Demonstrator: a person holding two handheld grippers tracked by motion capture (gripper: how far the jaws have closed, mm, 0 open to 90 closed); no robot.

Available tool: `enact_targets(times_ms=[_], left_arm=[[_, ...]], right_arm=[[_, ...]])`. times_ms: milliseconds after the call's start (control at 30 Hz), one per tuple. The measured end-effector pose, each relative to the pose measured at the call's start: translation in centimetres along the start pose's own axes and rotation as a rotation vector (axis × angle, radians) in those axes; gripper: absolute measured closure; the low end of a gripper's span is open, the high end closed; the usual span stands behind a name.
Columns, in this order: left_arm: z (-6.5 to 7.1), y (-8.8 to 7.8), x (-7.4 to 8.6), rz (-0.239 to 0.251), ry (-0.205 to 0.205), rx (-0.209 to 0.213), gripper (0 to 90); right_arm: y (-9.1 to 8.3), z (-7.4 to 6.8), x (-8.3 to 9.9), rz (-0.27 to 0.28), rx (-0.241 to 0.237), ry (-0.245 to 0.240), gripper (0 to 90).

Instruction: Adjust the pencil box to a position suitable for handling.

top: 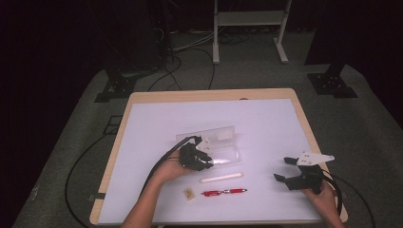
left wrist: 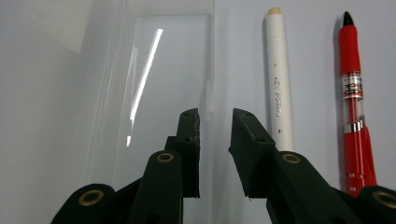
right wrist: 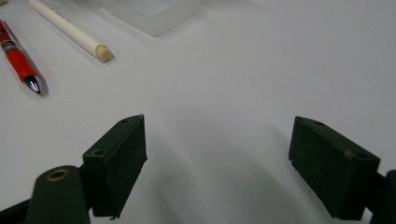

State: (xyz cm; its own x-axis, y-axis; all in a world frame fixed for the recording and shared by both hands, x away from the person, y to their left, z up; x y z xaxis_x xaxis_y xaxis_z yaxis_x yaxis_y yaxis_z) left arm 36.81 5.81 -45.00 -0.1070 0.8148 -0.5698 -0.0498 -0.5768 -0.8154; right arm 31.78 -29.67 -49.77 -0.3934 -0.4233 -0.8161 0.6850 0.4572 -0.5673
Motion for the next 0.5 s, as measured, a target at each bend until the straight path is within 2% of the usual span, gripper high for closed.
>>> enact_targets(times_ms=[200,500], left_arm=[[0.4,-0.4,-0.5,0.035,0.003,0.004,69.9],[1.4,-0.7,-1.0,0.047,0.015,0.020,64.9]], right_arm=[[0.0,0.0,0.0,0.002,0.000,0.002,18.1],[0.0,0.1,0.0,0.003,0.000,0.006,17.8]])
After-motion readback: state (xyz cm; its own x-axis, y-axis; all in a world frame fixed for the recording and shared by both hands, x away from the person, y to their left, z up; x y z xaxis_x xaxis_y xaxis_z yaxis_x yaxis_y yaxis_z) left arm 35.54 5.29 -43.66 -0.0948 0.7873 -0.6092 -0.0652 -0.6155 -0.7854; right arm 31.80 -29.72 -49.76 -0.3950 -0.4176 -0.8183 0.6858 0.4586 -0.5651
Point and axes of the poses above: each handheld gripper's, and its own axes: y roughly forward along the jaws, x roughly out of its underside, z roughly to its right, the point moved 3 cm from there along y, roughly forward along the jaws, and after that the axes turned 13 degrees about x, right-handed, at the moved point
